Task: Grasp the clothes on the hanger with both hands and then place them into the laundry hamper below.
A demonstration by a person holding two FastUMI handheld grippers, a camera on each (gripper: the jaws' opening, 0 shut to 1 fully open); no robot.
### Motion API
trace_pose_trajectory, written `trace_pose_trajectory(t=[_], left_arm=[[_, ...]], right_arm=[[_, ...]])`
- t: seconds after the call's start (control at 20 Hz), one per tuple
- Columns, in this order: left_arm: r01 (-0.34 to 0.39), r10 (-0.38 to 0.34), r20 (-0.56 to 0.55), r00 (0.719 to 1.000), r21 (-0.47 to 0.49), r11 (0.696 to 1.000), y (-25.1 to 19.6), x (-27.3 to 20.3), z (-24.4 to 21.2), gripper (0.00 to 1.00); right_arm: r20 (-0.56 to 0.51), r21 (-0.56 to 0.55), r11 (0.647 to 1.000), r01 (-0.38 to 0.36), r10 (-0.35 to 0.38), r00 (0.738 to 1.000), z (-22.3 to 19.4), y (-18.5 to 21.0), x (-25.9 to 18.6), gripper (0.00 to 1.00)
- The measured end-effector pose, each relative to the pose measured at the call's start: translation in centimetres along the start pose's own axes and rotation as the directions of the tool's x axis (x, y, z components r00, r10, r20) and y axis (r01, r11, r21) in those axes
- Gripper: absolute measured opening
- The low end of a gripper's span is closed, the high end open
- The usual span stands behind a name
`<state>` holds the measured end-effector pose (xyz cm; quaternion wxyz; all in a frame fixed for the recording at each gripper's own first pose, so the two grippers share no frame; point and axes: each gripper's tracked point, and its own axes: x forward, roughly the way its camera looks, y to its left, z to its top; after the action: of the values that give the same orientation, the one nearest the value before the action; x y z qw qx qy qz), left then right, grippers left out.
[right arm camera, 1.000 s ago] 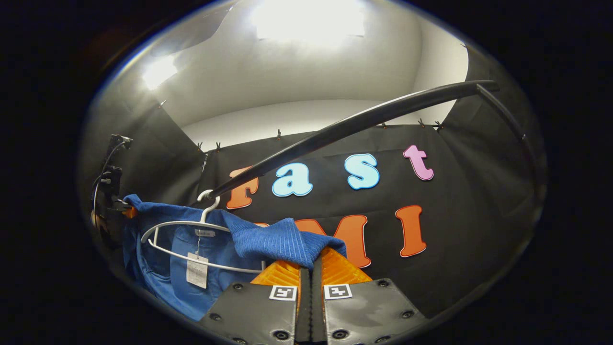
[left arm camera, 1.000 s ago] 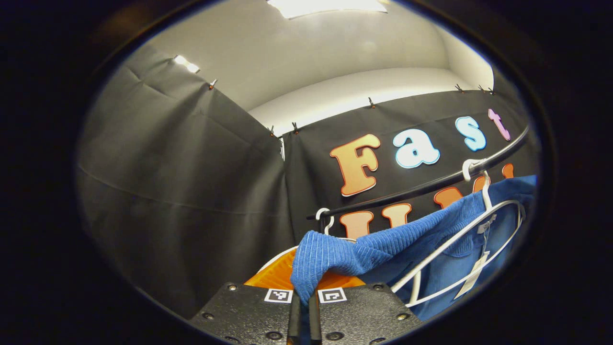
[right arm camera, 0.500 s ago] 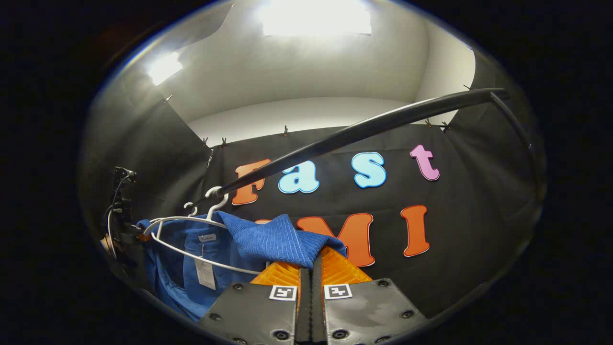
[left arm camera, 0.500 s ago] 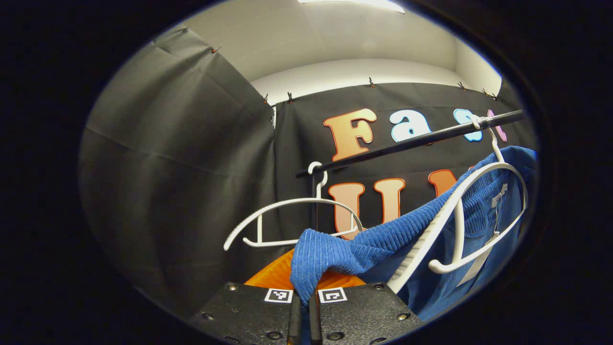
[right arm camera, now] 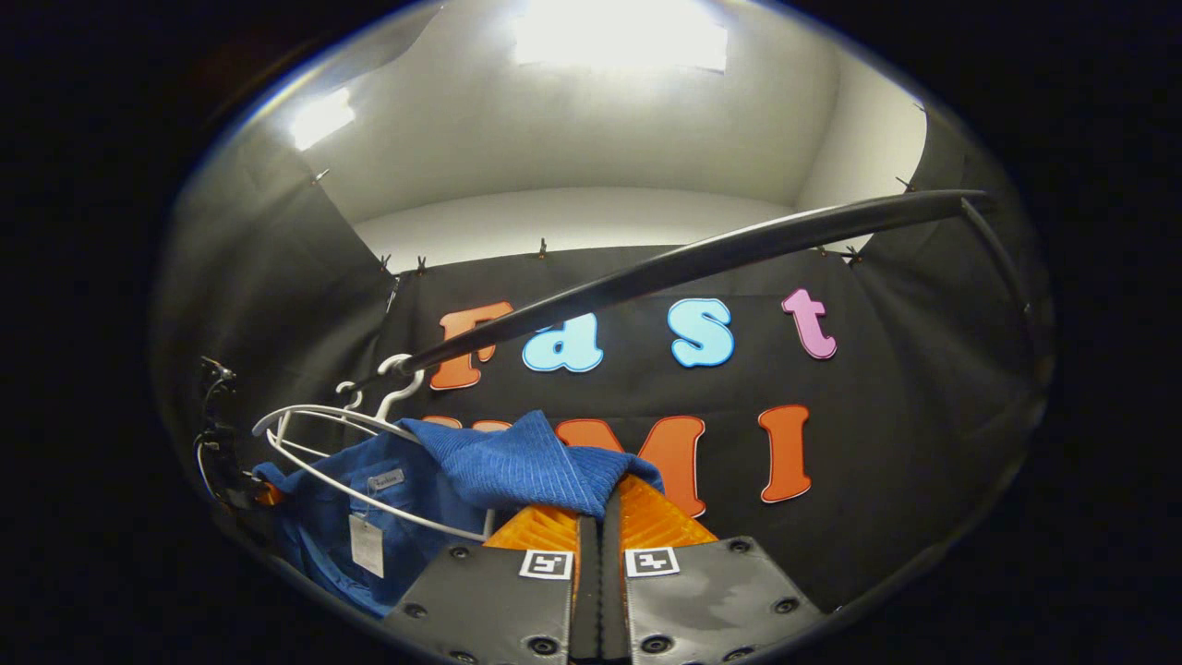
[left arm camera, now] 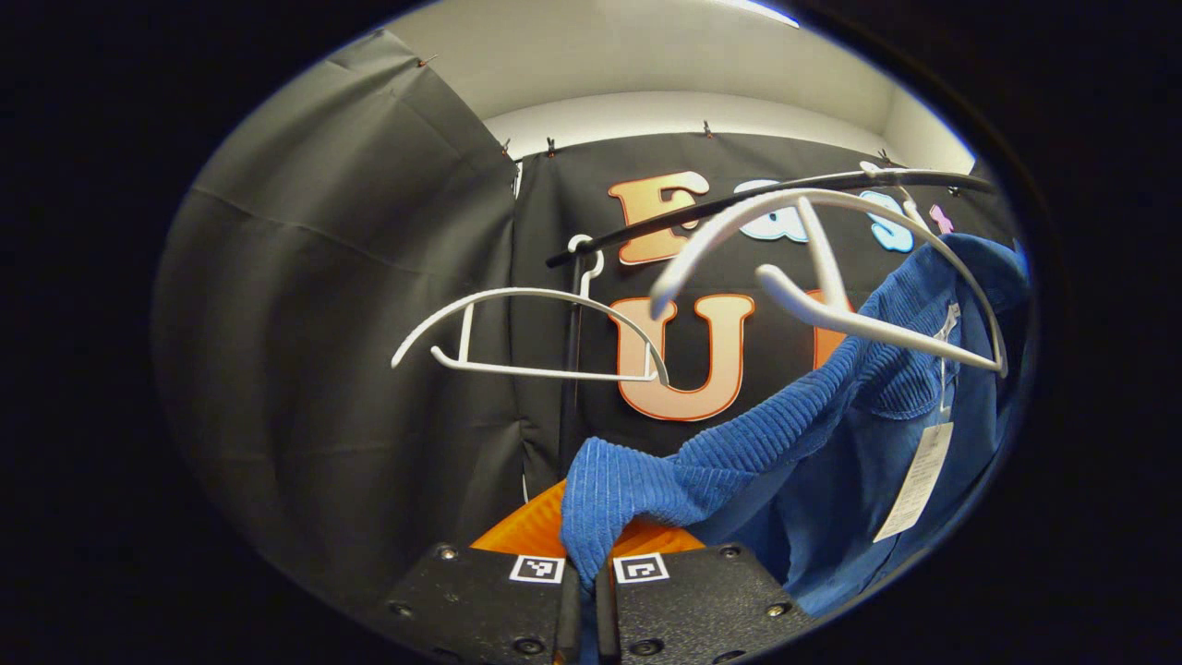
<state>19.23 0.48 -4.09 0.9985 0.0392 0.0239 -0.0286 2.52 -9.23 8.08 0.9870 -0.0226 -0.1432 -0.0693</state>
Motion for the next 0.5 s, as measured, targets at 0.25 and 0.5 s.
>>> trace_pose_trajectory(t=[0.25,0.5], left_arm=[[0.006,-0.007,-0.016,1.000,-0.029,1.000,-1.0,-1.9,-0.4,0.06],[0.023,-0.025,-0.037,0.999,-0.037,0.999,-1.9,-3.2,-1.2,0.06]], right_arm=[[-0.006,0.006,0.997,0.077,-0.077,0.997,-0.4,-1.9,1.9,0.07],[-0.018,-0.065,0.985,0.158,-0.159,0.987,-2.3,-4.2,3.8,0.07]])
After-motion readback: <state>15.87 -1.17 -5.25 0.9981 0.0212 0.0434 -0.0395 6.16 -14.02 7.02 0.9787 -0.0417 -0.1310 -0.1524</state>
